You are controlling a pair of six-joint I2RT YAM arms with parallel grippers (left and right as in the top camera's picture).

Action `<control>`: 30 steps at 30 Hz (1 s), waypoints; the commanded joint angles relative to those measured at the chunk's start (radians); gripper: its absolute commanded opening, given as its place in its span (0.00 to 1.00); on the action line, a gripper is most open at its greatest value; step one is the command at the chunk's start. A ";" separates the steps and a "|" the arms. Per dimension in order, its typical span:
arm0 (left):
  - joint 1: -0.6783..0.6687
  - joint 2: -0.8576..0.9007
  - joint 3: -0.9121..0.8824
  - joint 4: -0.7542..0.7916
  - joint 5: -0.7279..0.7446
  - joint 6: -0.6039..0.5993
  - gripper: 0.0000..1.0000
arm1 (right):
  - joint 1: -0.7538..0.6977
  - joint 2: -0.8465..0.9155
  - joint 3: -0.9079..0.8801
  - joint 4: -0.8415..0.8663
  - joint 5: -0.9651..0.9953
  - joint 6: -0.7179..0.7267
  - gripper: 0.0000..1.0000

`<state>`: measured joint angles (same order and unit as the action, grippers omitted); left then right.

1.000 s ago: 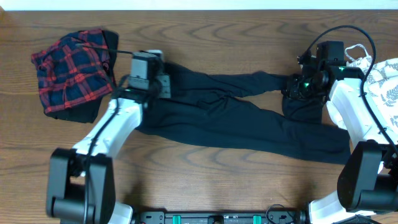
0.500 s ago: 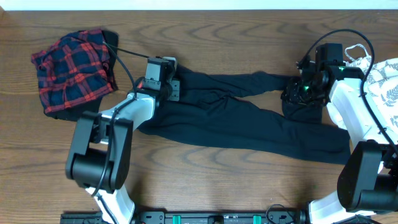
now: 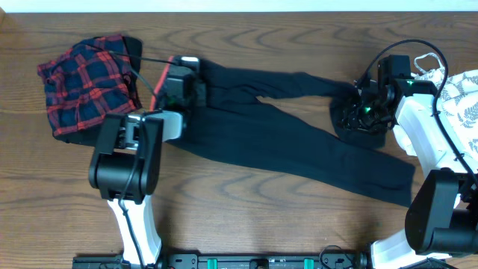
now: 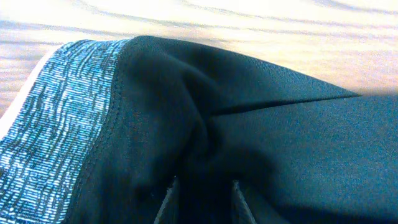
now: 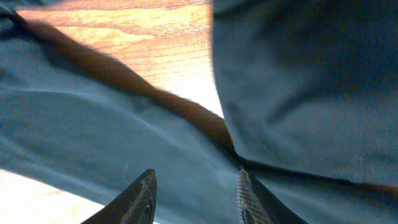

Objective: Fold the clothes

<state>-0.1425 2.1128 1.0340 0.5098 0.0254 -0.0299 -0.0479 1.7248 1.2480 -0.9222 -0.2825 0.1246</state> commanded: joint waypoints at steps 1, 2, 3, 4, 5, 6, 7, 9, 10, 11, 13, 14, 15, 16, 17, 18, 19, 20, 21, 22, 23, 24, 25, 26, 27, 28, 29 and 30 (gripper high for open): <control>0.076 0.049 0.009 -0.018 -0.040 -0.034 0.29 | 0.010 -0.012 0.001 0.008 -0.016 -0.009 0.41; 0.089 0.049 0.019 -0.021 -0.030 -0.035 0.29 | 0.010 -0.012 0.001 0.016 -0.016 -0.009 0.42; 0.098 0.048 0.029 -0.026 -0.009 -0.035 0.29 | 0.010 -0.012 0.001 0.025 -0.016 -0.009 0.43; 0.104 0.045 0.038 -0.035 0.019 -0.035 0.29 | 0.010 -0.012 0.001 0.033 -0.013 -0.009 0.43; 0.107 0.042 0.045 -0.041 0.049 -0.035 0.29 | 0.010 -0.012 0.001 0.038 -0.008 -0.009 0.45; 0.108 0.034 0.049 -0.048 0.081 -0.035 0.29 | 0.010 -0.012 0.001 0.040 0.005 -0.009 0.47; 0.106 0.027 0.050 -0.052 0.100 -0.035 0.29 | 0.010 -0.011 0.001 0.040 0.023 -0.008 0.47; 0.095 0.001 0.050 -0.069 0.125 -0.054 0.29 | 0.010 -0.011 0.001 0.042 0.078 -0.002 0.49; 0.089 -0.014 0.050 -0.091 0.125 -0.061 0.29 | 0.010 -0.011 0.001 0.049 0.109 0.007 0.52; 0.082 -0.031 0.050 -0.115 0.125 -0.061 0.29 | 0.010 -0.011 0.001 0.057 0.130 0.009 0.53; 0.063 -0.066 0.050 -0.175 0.125 -0.061 0.29 | 0.010 -0.009 0.001 0.073 0.153 -0.009 0.56; 0.055 -0.082 0.050 -0.206 0.125 -0.061 0.29 | 0.010 -0.005 0.001 0.074 0.166 -0.024 0.56; 0.045 -0.101 0.050 -0.242 0.125 -0.061 0.29 | 0.009 -0.003 0.000 0.072 0.197 -0.026 0.56; 0.035 -0.121 0.050 -0.278 0.125 -0.061 0.29 | 0.008 0.004 -0.001 0.071 0.246 -0.010 0.56; 0.022 -0.147 0.050 -0.326 0.125 -0.061 0.29 | 0.005 0.014 -0.001 0.074 0.313 0.041 0.56; 0.013 -0.166 0.050 -0.357 0.125 -0.061 0.29 | 0.002 0.026 -0.001 0.079 0.351 0.074 0.58; 0.004 -0.190 0.050 -0.394 0.124 -0.061 0.29 | -0.002 0.039 -0.001 0.089 0.370 0.101 0.59; -0.005 -0.214 0.050 -0.431 0.124 -0.061 0.29 | -0.008 0.054 -0.001 0.097 0.372 0.111 0.59; -0.011 -0.236 0.050 -0.464 0.124 -0.061 0.30 | -0.014 0.067 -0.001 0.098 0.372 0.129 0.59; -0.015 -0.260 0.050 -0.498 0.124 -0.061 0.36 | -0.021 0.080 -0.001 0.093 0.373 0.158 0.60; -0.018 -0.286 0.050 -0.533 0.124 -0.061 0.39 | -0.030 0.094 -0.001 0.087 0.372 0.193 0.61; -0.019 -0.309 0.050 -0.560 0.124 -0.061 0.44 | -0.043 0.110 -0.001 0.079 0.371 0.237 0.62; -0.020 -0.336 0.050 -0.592 0.124 -0.061 0.49 | -0.056 0.126 -0.001 0.076 0.370 0.276 0.63; -0.020 -0.358 0.050 -0.618 0.124 -0.061 0.50 | -0.067 0.139 -0.001 0.077 0.367 0.291 0.63; -0.020 -0.381 0.050 -0.644 0.124 -0.061 0.50 | -0.077 0.151 -0.001 0.078 0.363 0.297 0.63; -0.020 -0.405 0.050 -0.671 0.124 -0.061 0.50 | -0.092 0.168 -0.001 0.084 0.357 0.298 0.63; -0.021 -0.426 0.050 -0.695 0.124 -0.061 0.51 | -0.100 0.177 -0.001 0.085 0.353 0.297 0.62; -0.021 -0.443 0.050 -0.718 0.124 -0.061 0.51 | -0.108 0.187 -0.001 0.084 0.353 0.297 0.62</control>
<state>-0.1654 1.7241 1.0779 -0.1688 0.1497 -0.0860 -0.1276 1.8851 1.2476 -0.8394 0.0532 0.3569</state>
